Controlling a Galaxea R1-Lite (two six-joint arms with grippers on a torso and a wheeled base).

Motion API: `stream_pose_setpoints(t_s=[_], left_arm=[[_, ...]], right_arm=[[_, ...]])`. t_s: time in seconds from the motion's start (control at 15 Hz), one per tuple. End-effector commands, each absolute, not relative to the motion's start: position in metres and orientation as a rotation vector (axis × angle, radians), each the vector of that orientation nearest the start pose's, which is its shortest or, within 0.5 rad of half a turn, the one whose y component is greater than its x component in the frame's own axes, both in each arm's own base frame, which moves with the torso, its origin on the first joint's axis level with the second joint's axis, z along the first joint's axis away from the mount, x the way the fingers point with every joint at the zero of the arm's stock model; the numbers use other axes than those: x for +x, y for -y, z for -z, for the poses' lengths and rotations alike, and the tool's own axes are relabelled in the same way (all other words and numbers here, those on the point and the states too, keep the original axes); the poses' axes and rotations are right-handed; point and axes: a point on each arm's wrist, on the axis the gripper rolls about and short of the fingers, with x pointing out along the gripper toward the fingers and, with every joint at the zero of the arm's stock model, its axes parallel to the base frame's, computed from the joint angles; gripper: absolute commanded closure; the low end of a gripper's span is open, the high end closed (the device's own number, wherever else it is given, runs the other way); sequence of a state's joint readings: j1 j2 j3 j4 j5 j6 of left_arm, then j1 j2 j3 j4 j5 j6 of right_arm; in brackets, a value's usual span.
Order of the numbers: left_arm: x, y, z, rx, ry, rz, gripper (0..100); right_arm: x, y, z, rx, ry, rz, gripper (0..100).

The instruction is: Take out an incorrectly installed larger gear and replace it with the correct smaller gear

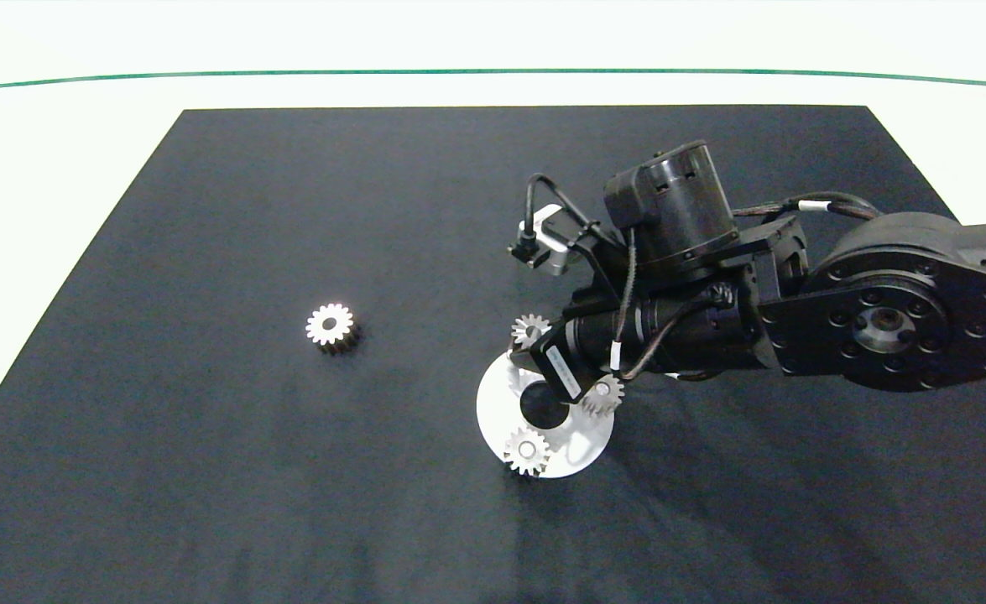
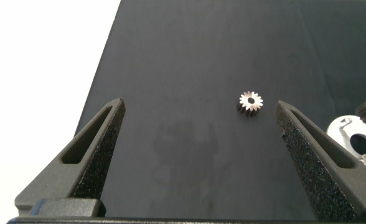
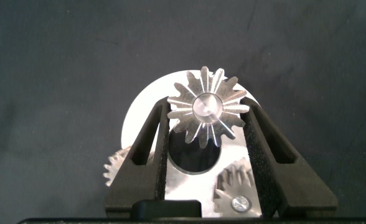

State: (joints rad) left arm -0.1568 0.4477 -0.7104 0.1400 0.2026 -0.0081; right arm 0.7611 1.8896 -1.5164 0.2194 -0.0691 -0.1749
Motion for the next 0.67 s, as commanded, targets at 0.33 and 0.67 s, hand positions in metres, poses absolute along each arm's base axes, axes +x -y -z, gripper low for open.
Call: stream_pose_setpoints(t_s=[0.33,0.67], left_arm=[[-0.0186,-0.0076,-0.2605,-0.031,0.118,-0.047,0],[-0.0202,-0.0078,-0.2594,-0.031,0.121,-0.045,0]], right_arm=[[0.2703,-0.2714,-0.2261,-0.456,-0.5,-0.703,78],[0.2744,-0.2709,-0.2249,-0.462,-0.499,-0.684,78]])
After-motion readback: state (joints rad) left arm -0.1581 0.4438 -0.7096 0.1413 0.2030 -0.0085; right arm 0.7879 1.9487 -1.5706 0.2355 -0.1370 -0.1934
